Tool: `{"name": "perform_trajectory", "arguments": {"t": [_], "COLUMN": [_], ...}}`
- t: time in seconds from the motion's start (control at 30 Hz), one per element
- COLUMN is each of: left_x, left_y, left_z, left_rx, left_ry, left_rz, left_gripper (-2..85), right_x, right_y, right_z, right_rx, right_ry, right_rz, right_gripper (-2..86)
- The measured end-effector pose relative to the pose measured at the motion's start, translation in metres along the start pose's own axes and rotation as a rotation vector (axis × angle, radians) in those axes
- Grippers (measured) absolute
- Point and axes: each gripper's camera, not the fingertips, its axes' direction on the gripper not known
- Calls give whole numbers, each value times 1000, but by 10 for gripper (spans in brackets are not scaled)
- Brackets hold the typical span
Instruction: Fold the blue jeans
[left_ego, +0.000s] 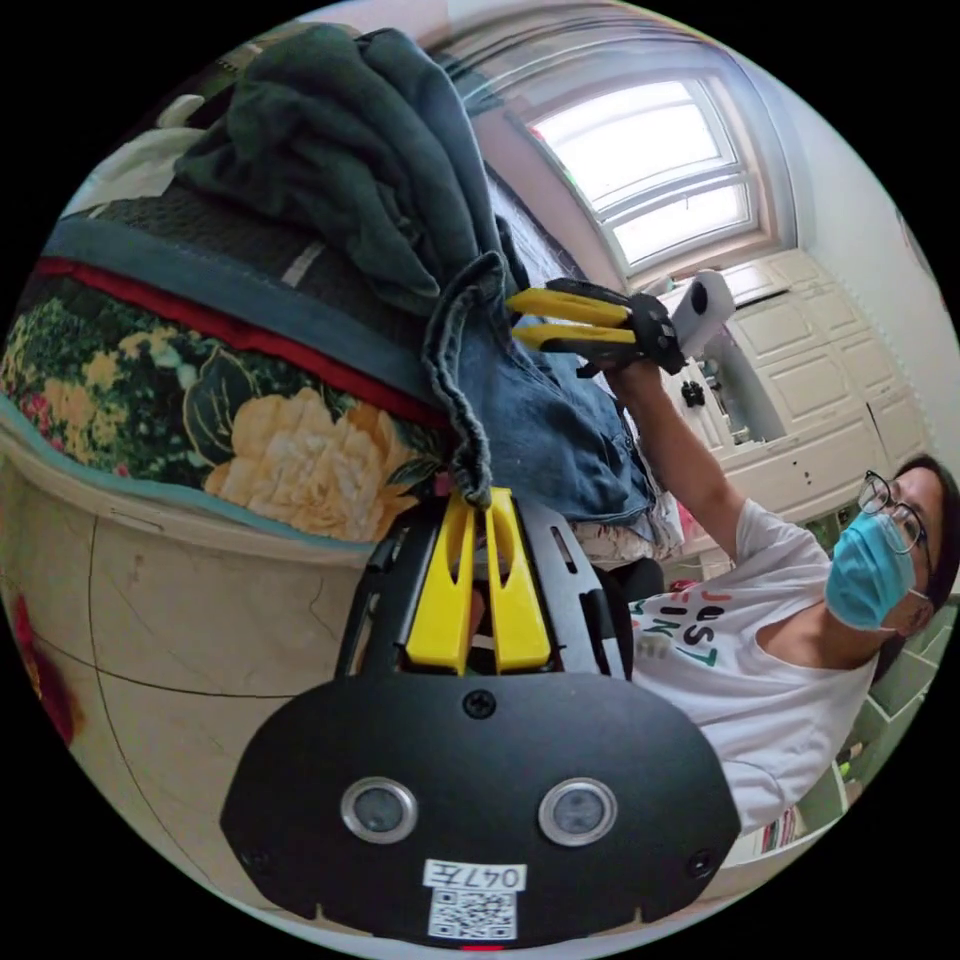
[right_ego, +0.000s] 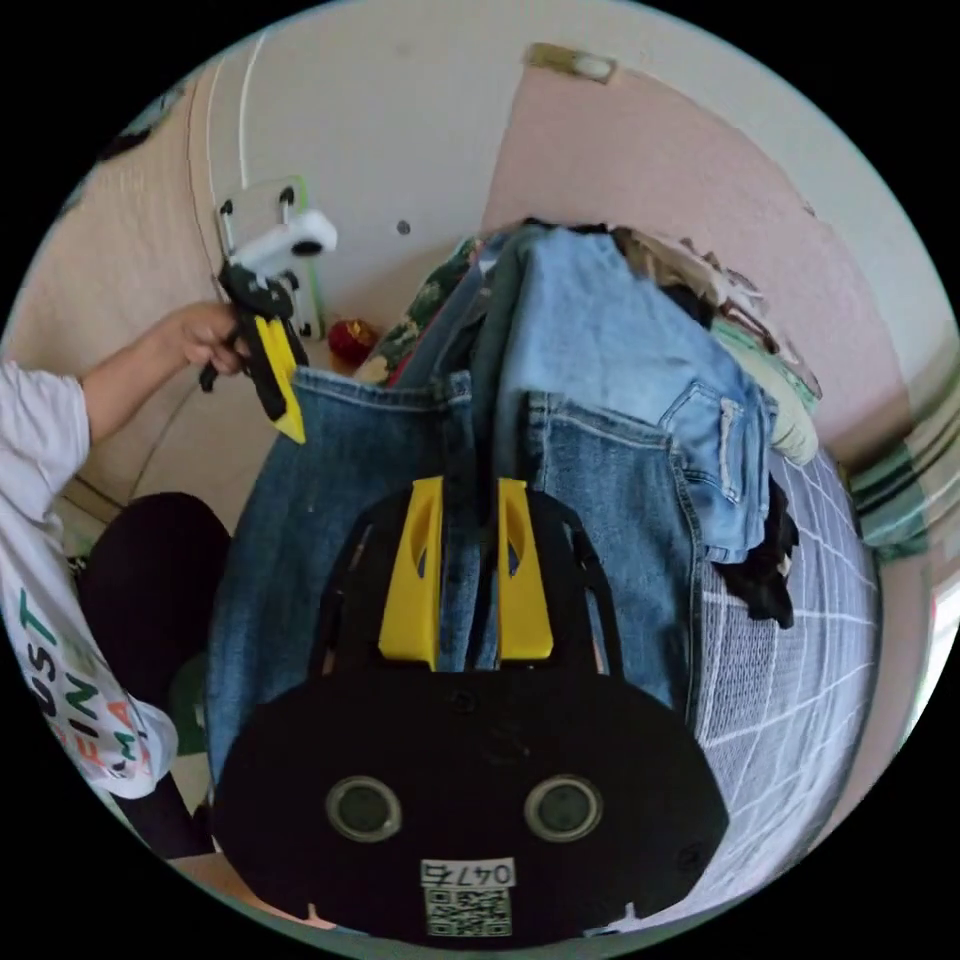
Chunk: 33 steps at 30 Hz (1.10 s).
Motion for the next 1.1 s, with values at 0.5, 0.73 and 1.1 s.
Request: {"name": "perform_trajectory", "arguments": {"t": [0.5,0.73,1.1], "left_x": [4,23,38], "left_y": [-6,-11,-25], "left_z": [-8,-9,-10], "left_rx": [119,130,130], "left_ry": [-36,-157,-208], "left_rz": [-19,-48,-178], "left_gripper": [-9,-9,-9], "right_x": [-219,-303,-287], "right_y": [391,566,659], "right_z": [-333,-387,-316], "right_rx": [-57,-451,-800], "right_ry": [1200,1012,709], "right_rz": [633,906,434], "right_gripper": [51,63,16]}}
